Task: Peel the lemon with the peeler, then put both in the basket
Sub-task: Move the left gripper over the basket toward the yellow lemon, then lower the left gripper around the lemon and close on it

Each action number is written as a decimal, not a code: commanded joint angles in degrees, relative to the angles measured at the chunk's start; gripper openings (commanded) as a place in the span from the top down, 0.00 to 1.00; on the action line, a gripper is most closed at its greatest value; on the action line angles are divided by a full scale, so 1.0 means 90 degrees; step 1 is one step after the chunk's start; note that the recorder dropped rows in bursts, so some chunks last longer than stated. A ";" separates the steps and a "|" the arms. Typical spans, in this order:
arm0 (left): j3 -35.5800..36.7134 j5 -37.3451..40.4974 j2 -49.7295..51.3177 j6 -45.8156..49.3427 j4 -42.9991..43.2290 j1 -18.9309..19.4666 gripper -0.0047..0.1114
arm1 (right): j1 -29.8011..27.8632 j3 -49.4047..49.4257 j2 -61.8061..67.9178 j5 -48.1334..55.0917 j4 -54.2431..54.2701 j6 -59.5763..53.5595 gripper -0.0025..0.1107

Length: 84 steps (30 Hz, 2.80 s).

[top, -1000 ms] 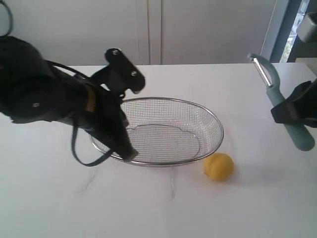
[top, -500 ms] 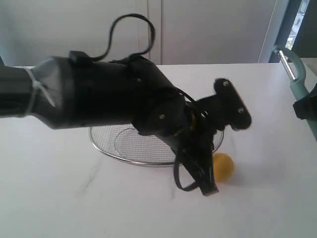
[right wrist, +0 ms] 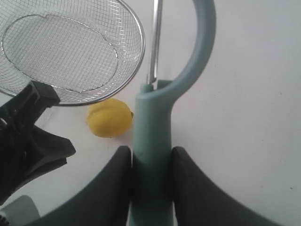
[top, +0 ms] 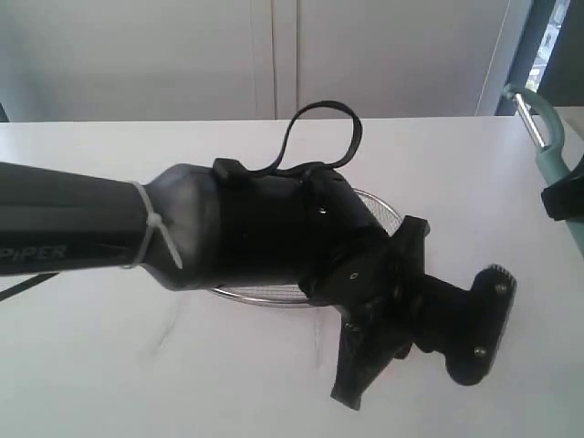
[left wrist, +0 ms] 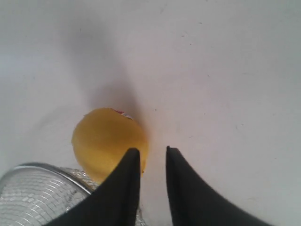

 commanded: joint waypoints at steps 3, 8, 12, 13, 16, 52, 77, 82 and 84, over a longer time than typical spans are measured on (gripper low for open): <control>-0.0024 -0.0362 0.0201 0.2210 -0.0029 -0.0048 0.37 | -0.0039 -0.0015 -0.0048 -0.0028 -0.0042 0.0043 0.98; -0.0024 -0.1020 0.0594 0.3150 0.1137 -0.0034 0.25 | -0.0039 -0.0015 -0.0048 -0.0028 -0.0042 0.0043 0.98; -0.0024 -0.1584 0.0802 0.3150 0.1653 0.0155 0.25 | -0.0039 -0.0015 -0.0135 -0.0019 -0.0042 0.0043 0.98; -0.0024 -0.1597 0.0805 0.3150 0.1653 0.0197 0.25 | -0.0039 -0.0015 -0.0178 -0.0019 -0.0056 0.0043 0.98; -0.0024 -0.1597 0.0840 0.3150 0.1653 0.0398 0.25 | -0.0039 -0.0015 -0.0302 -0.0044 -0.0110 0.0073 0.98; -0.0024 -0.1956 0.1142 0.2943 0.1582 0.0348 0.74 | -0.0039 -0.0015 -0.0379 -0.0128 -0.0189 0.0194 0.98; -0.0024 -0.0287 0.0270 0.1904 0.0383 0.0006 0.96 | -0.0039 -0.0015 -0.0379 -0.0175 -0.0189 0.0194 0.98; -0.0024 0.0318 0.0243 0.1919 -0.0556 0.0006 0.96 | -0.0039 -0.0015 -0.0379 -0.0198 -0.0189 0.0194 0.98; -0.0024 0.0535 0.0243 0.1929 -0.0586 0.0006 0.96 | -0.0039 -0.0015 -0.0379 -0.0198 -0.0189 0.0194 0.98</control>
